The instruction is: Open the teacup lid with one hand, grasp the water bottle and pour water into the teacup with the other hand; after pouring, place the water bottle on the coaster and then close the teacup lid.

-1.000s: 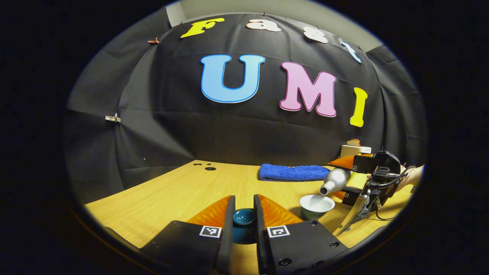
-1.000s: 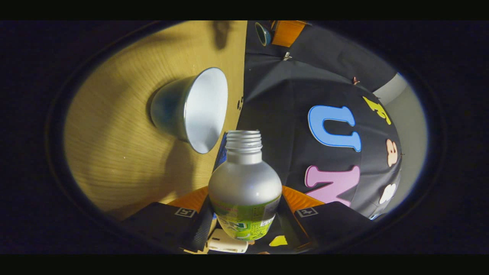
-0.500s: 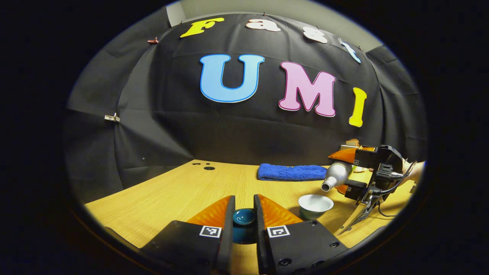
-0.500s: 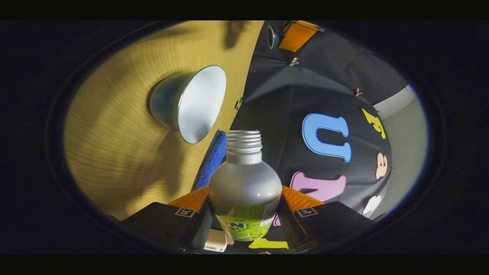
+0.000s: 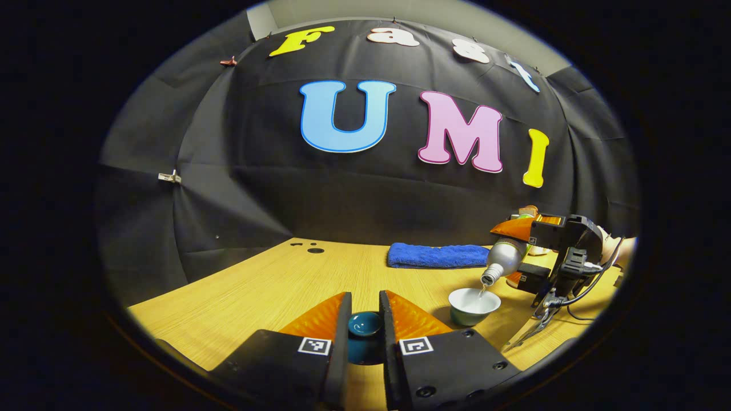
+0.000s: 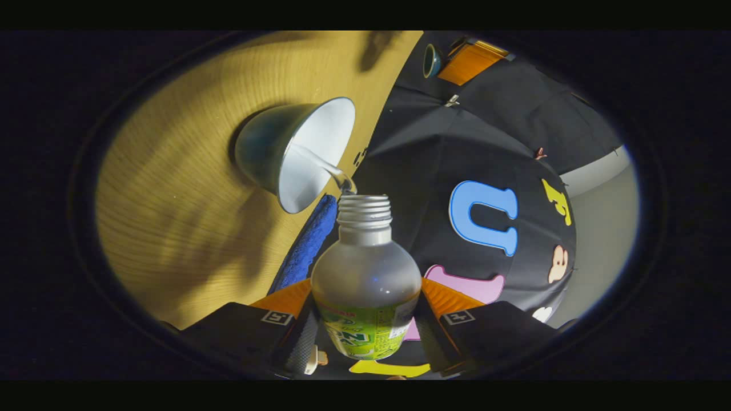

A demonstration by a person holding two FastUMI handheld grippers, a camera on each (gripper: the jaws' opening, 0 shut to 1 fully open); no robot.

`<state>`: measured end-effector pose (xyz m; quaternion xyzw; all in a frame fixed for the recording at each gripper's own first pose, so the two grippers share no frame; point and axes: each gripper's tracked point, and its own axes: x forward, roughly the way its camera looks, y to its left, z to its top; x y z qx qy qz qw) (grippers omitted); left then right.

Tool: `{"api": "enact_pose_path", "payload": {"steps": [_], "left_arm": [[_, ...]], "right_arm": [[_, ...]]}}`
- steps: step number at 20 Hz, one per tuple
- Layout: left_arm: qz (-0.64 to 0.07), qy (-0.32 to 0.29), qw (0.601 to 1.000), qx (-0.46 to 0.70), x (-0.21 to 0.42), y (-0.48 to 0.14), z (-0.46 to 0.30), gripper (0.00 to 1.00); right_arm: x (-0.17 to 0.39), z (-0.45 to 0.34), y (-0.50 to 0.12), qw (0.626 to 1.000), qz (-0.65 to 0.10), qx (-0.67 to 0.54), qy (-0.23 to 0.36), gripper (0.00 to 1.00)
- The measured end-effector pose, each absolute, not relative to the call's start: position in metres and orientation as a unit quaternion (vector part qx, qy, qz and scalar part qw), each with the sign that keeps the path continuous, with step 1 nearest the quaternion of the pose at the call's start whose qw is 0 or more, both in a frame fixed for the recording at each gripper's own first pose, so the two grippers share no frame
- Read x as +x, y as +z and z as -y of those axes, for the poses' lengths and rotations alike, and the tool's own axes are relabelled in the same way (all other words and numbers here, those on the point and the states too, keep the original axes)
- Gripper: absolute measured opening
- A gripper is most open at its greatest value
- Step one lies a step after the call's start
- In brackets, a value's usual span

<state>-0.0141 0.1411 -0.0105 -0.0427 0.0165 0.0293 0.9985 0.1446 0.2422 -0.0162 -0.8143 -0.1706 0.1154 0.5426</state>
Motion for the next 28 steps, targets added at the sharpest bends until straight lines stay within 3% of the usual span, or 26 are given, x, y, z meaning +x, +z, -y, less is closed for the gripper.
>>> {"api": "enact_pose_path", "payload": {"steps": [13,17,28], "left_arm": [[-0.018,0.029,0.999,-0.043,-0.017,-0.012,-0.142,0.29],[-0.019,0.028,0.998,-0.044,-0.018,-0.012,-0.142,0.29],[-0.022,0.026,0.998,-0.050,-0.020,-0.012,-0.141,0.29]], "right_arm": [[0.145,-0.244,0.004,0.518,0.189,-0.829,0.094,0.79],[0.142,-0.250,0.017,0.481,0.219,-0.846,0.071,0.79],[0.138,-0.257,0.031,0.462,0.238,-0.852,0.062,0.79]]}}
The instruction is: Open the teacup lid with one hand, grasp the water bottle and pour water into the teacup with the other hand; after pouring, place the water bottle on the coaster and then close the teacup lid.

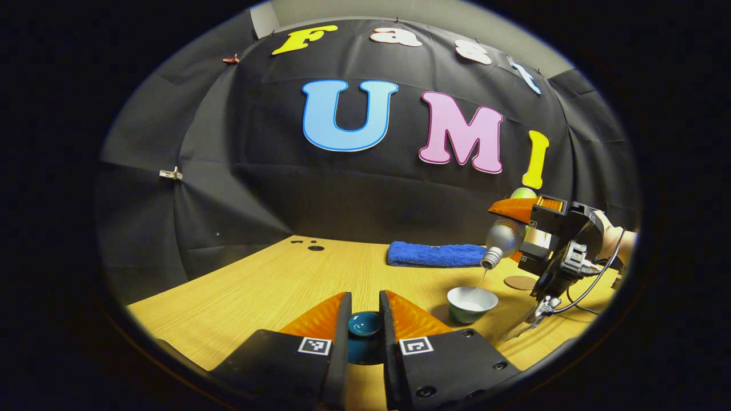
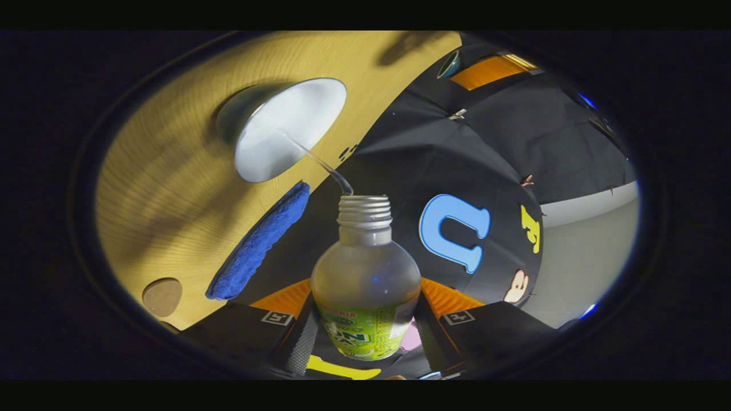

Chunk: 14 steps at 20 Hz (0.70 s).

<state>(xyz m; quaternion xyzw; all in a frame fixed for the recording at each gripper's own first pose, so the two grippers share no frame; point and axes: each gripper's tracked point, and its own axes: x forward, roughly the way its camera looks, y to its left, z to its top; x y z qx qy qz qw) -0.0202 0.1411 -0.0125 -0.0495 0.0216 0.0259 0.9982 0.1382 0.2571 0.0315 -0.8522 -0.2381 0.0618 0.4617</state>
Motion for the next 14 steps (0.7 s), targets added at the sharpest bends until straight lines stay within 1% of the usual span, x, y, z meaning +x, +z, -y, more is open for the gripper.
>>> {"api": "enact_pose_path", "payload": {"steps": [6,14], "left_arm": [[-0.022,0.025,0.998,-0.052,-0.024,-0.012,-0.141,0.29],[-0.017,0.036,0.998,-0.046,-0.030,-0.009,-0.146,0.29]], "right_arm": [[0.135,-0.264,0.032,0.448,0.248,-0.857,0.061,0.79],[0.134,-0.270,0.027,0.444,0.251,-0.858,0.067,0.79]]}}
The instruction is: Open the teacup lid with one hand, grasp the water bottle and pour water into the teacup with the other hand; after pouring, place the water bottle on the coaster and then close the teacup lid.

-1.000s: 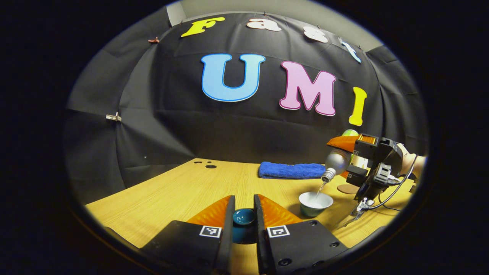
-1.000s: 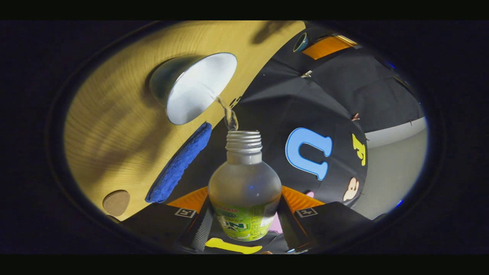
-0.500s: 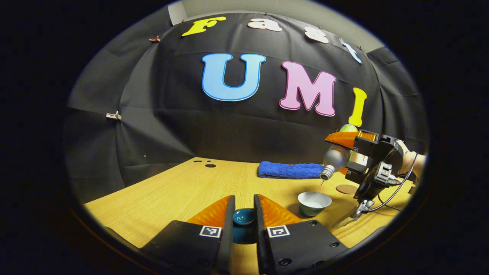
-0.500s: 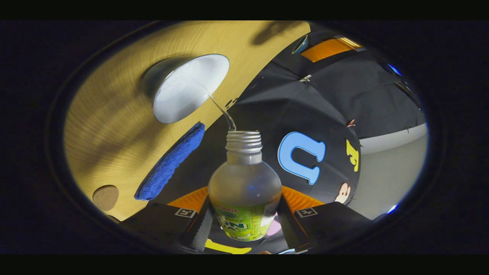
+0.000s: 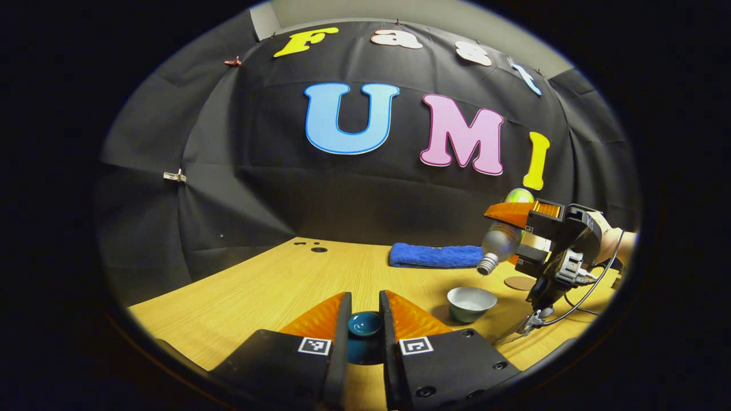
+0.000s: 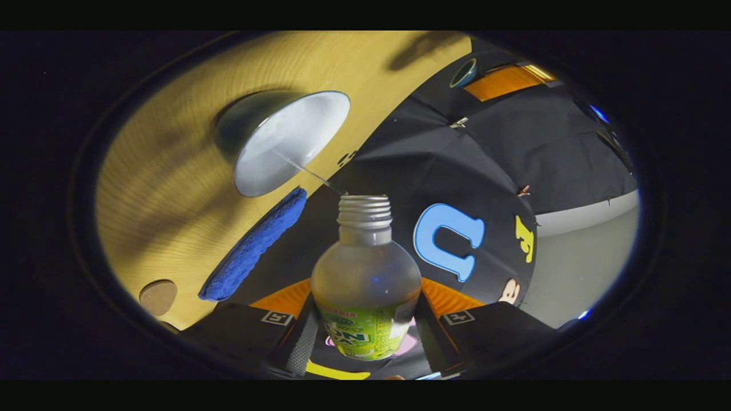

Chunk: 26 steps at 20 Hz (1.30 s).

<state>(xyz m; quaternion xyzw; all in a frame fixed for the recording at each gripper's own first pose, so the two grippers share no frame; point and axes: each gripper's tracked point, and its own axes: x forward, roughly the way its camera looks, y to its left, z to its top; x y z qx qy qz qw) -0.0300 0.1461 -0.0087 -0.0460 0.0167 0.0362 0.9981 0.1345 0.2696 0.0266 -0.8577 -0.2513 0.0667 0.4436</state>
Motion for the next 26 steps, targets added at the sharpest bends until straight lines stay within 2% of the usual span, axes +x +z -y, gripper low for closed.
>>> {"api": "enact_pose_path", "payload": {"steps": [5,6,7,18,23,26], "left_arm": [[-0.017,0.034,0.998,-0.049,-0.030,-0.009,-0.144,0.29],[-0.017,0.033,0.998,-0.049,-0.030,-0.008,-0.143,0.29],[-0.017,0.032,0.998,-0.050,-0.030,-0.008,-0.143,0.29],[-0.016,0.035,0.998,-0.046,-0.033,-0.005,-0.143,0.29],[-0.015,0.038,0.998,-0.046,-0.036,-0.002,-0.140,0.30],[-0.010,0.041,0.998,-0.044,-0.040,0.006,-0.137,0.29]], "right_arm": [[0.133,-0.270,0.025,0.445,0.249,-0.858,0.065,0.79],[0.133,-0.269,0.026,0.445,0.249,-0.858,0.065,0.82],[0.134,-0.270,0.026,0.444,0.249,-0.858,0.065,0.79],[0.136,-0.267,0.031,0.446,0.249,-0.858,0.058,0.79],[0.138,-0.259,0.034,0.478,0.241,-0.843,0.055,0.79],[0.128,-0.256,0.026,0.534,0.223,-0.813,0.066,0.79]]}}
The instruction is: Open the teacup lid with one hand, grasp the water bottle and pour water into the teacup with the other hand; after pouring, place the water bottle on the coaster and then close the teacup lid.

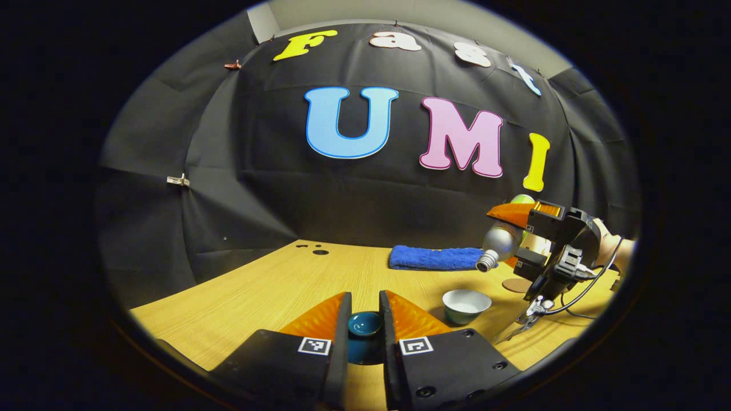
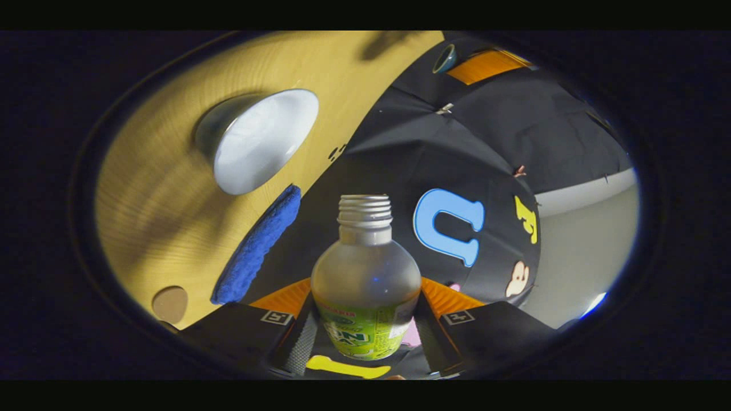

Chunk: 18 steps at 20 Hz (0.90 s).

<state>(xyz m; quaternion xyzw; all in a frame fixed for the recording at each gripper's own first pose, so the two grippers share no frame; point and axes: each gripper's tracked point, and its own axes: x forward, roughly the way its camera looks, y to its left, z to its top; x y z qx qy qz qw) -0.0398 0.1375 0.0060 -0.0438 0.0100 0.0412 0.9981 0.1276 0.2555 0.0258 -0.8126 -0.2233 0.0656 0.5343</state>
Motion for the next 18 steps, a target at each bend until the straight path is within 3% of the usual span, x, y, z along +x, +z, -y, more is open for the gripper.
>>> {"api": "enact_pose_path", "payload": {"steps": [4,7,14,18], "left_arm": [[-0.006,0.043,0.998,-0.035,-0.044,0.016,-0.132,0.29],[0.004,0.045,0.999,-0.031,-0.049,0.027,-0.128,0.29],[0.015,0.027,0.998,-0.053,-0.043,0.040,-0.096,0.29],[0.011,0.022,0.997,-0.072,-0.024,0.035,-0.081,0.29]], "right_arm": [[0.127,-0.239,0.009,0.691,0.147,-0.700,0.107,0.79],[0.125,-0.222,0.010,0.770,0.100,-0.619,0.118,0.77],[0.110,-0.157,0.038,0.888,0.042,-0.442,0.122,0.80],[0.102,-0.121,0.062,0.931,0.027,-0.343,0.120,0.80]]}}
